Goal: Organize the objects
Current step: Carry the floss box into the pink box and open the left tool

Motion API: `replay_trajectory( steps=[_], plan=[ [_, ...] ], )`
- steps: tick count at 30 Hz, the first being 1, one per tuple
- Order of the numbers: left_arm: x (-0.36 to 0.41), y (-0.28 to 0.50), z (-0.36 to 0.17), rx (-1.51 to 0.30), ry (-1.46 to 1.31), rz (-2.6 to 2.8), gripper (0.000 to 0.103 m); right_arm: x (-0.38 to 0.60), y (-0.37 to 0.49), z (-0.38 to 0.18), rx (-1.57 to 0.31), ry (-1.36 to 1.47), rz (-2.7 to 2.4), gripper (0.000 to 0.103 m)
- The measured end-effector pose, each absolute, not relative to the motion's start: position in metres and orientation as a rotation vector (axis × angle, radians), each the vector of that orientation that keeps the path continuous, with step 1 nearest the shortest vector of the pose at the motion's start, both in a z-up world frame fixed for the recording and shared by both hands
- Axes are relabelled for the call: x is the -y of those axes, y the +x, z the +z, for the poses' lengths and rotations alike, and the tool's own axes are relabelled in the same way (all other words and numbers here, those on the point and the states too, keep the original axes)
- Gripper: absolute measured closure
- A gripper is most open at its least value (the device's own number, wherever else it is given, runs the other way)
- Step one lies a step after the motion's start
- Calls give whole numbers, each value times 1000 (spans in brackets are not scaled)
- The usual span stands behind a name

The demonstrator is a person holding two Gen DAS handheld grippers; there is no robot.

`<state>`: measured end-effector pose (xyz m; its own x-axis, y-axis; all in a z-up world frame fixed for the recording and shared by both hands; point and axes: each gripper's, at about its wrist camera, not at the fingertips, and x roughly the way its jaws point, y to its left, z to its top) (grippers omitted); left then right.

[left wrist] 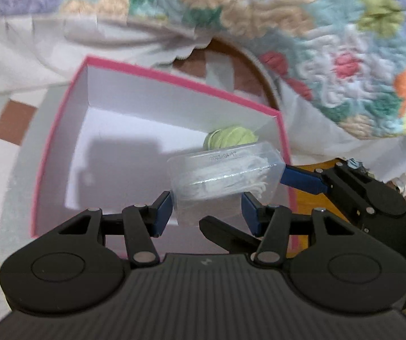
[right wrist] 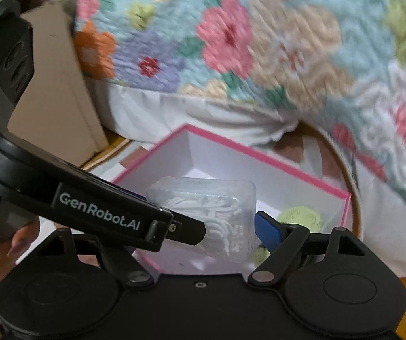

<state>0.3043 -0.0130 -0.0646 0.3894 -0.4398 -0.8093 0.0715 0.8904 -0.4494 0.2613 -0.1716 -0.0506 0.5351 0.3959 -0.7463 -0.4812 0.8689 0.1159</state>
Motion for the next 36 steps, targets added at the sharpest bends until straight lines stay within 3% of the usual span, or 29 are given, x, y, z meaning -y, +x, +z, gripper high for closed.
replay_trajectory(
  steps=[16,19,24,30,34,36],
  plan=[
    [13,379,-139,-1255,-471,-259,51,179,352,-127,-1102,83,399,19],
    [10,382,-150,-1273,-515,-224,51,180,352,-133,-1114,57,380,31],
    [10,387,-158,-1256,-484,-190,57,186,353,-139,-1127,79,330,61],
    [25,391,-161,-1189,-443,-151,58,181,352,-141,-1091,18,260,71],
    [32,385,-142,-1130,-321,-136,53,178,339,-130,-1034,-33,263,66],
    [32,377,-130,-1106,-251,-146,49,179,329,-121,-1020,-34,280,54]
  ],
)
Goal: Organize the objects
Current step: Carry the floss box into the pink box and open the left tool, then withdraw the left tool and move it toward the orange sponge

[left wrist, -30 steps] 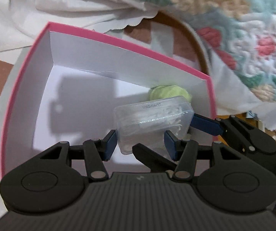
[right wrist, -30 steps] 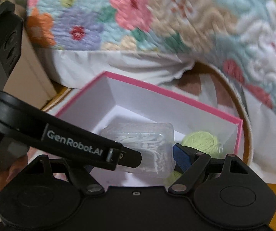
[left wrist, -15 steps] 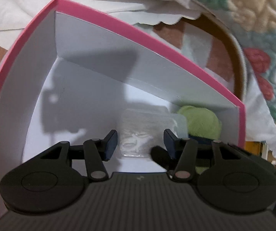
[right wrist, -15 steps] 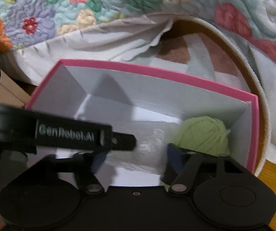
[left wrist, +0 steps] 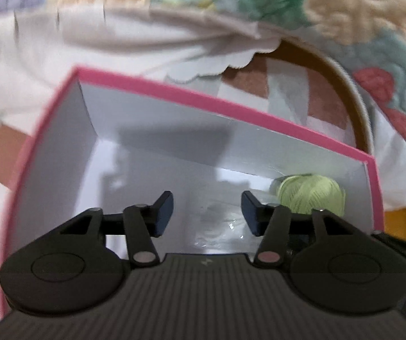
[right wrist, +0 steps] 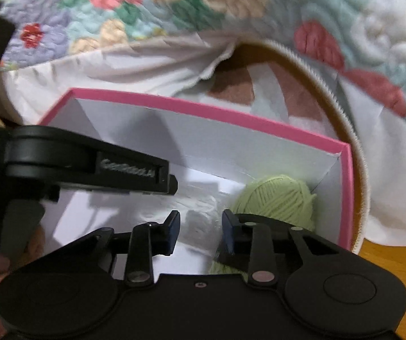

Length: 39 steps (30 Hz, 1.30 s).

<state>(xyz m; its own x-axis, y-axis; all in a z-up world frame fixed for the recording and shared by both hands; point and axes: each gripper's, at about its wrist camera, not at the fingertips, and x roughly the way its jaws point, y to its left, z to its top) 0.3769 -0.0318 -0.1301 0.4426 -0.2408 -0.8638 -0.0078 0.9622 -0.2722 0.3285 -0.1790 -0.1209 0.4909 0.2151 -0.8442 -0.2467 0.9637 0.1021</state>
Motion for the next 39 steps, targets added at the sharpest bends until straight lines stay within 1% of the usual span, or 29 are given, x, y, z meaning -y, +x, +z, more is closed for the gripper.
replay_trajectory(
  steps=[2,4,6,9,14,20,22,23,26,27,35,37,39],
  plan=[
    [30,368,-121,-1114,-204,-175,49,183,315,-111,-1004,-20,303,49],
    [27,352,-108,-1114,-172,-217,48,187,301,-104,-988,-15,313,46],
    [17,337,-94,-1080,-166,-220,46,189,289,-97,-977,-15,306,45],
    [7,320,-73,-1080,-123,-238,45,189,275,-82,-984,-27,292,45],
    [3,286,-35,-1099,-57,-287,43,193,251,-42,-957,-19,338,44],
    [3,247,10,-1083,16,-341,42,189,220,4,-926,-108,404,44],
    [3,232,24,-1073,46,-353,41,190,206,20,-915,-109,439,41],
    [3,226,28,-1072,60,-358,41,190,200,26,-911,-108,453,38],
    [2,204,39,-1075,86,-387,40,190,179,40,-903,-117,497,31],
    [1,198,41,-1078,90,-392,39,190,170,44,-900,-120,510,29],
    [-15,138,41,-1114,116,-409,39,188,105,44,-926,-95,609,26],
    [-21,125,39,-1121,113,-413,37,190,93,40,-926,-69,617,25],
    [-28,113,36,-1123,103,-409,33,189,79,35,-920,-57,624,22]
  ],
)
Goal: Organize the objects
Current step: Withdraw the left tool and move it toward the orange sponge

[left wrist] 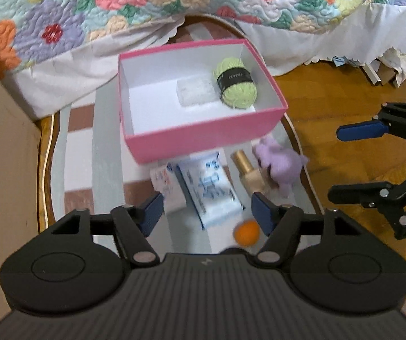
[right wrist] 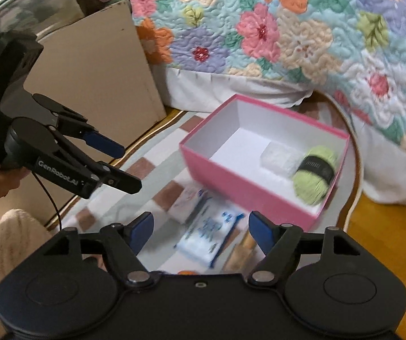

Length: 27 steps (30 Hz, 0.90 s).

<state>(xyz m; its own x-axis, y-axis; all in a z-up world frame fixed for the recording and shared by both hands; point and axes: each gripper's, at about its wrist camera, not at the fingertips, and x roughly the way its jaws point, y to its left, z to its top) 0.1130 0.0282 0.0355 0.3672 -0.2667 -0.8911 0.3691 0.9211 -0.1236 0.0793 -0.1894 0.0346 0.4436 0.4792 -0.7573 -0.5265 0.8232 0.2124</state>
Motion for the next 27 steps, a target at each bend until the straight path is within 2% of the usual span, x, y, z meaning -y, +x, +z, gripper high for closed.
replay_trajectory(
  steps=[8,12,17,27],
  plan=[
    [-52,80,8,-1156,64,-390,30,187,43,0,-903,-29,628,21],
    [-56,72,-1,-1104,38,-373,24,186,31,-14,-860,-57,630,21],
    [-47,67,-25,-1065,-40,-368,18,180,30,-41,-929,-77,601,21],
    [-29,61,-87,-1154,-33,-346,21,156,21,-96,-979,-108,630,21]
  ],
)
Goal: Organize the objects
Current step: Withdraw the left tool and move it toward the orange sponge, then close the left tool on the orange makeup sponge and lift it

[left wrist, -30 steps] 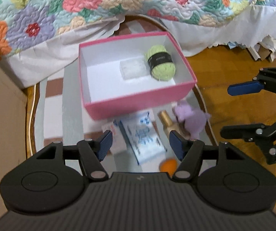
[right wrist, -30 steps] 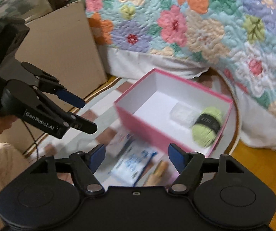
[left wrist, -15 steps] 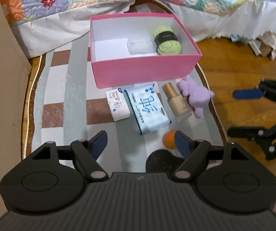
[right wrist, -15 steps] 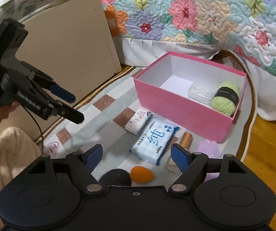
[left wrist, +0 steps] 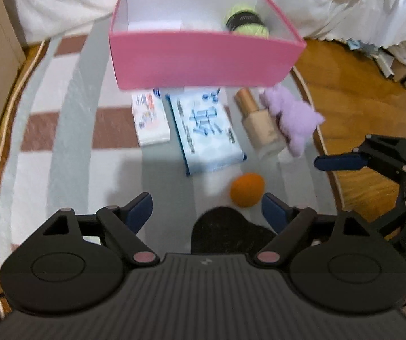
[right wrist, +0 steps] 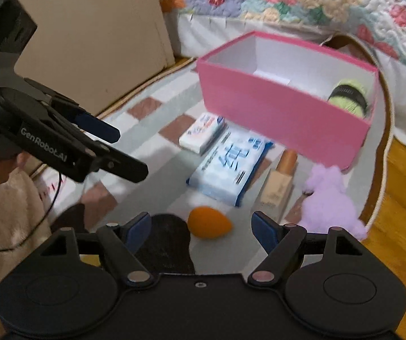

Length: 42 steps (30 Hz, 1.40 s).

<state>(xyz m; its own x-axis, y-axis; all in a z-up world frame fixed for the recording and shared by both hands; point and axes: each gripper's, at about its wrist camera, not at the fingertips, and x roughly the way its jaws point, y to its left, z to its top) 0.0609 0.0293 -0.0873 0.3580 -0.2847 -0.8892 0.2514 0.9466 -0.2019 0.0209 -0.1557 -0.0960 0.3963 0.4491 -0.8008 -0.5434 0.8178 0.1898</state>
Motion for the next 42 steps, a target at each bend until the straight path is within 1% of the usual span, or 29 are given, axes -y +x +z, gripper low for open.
replay_trajectory(
  steps=[4,11,16,17,19,20,21,22,23,24,25,27,32,35,36,38,42],
  plan=[
    [-31,59,-109,-1164,-134,-332,22,145,12,-119,-977,-153,645,21],
    [-28,56,-135,-1094,-247,-384,25,136,23,-150,-998,-200,609,21],
    [-21,56,-150,-1065,-286,-417,44,143,37,-169,-1052,-152,613,23],
    [-19,56,-152,-1066,-285,-420,51,144,38,-171,-1054,-141,621,24],
    [-16,57,-158,-1070,-282,-424,55,144,39,-176,-1058,-127,629,26],
    [-15,58,-160,-1071,-287,-428,59,143,40,-178,-1061,-122,630,28],
    [-14,59,-163,-1076,-293,-434,67,143,41,-180,-1056,-119,628,30],
    [-14,60,-165,-1084,-301,-437,70,143,40,-181,-1041,-120,628,30],
    [-13,61,-167,-1087,-314,-449,76,143,40,-181,-1028,-122,631,33],
    [-14,61,-168,-1084,-336,-465,79,142,40,-181,-1019,-125,631,40],
    [-14,60,-169,-1081,-357,-470,79,141,40,-180,-1012,-128,633,45],
    [-14,59,-167,-1075,-360,-474,79,141,39,-179,-1007,-140,628,48],
    [-15,52,-157,-1080,-371,-496,79,140,32,-167,-995,-155,632,49],
    [-14,47,-145,-1081,-358,-518,75,140,24,-153,-982,-161,635,45],
    [-14,46,-141,-1077,-353,-532,74,140,21,-147,-970,-161,639,39],
    [-15,45,-132,-1063,-357,-548,71,141,15,-136,-948,-162,648,33],
    [-15,44,-111,-1037,-334,-565,70,140,7,-111,-884,-175,652,31]
  ],
)
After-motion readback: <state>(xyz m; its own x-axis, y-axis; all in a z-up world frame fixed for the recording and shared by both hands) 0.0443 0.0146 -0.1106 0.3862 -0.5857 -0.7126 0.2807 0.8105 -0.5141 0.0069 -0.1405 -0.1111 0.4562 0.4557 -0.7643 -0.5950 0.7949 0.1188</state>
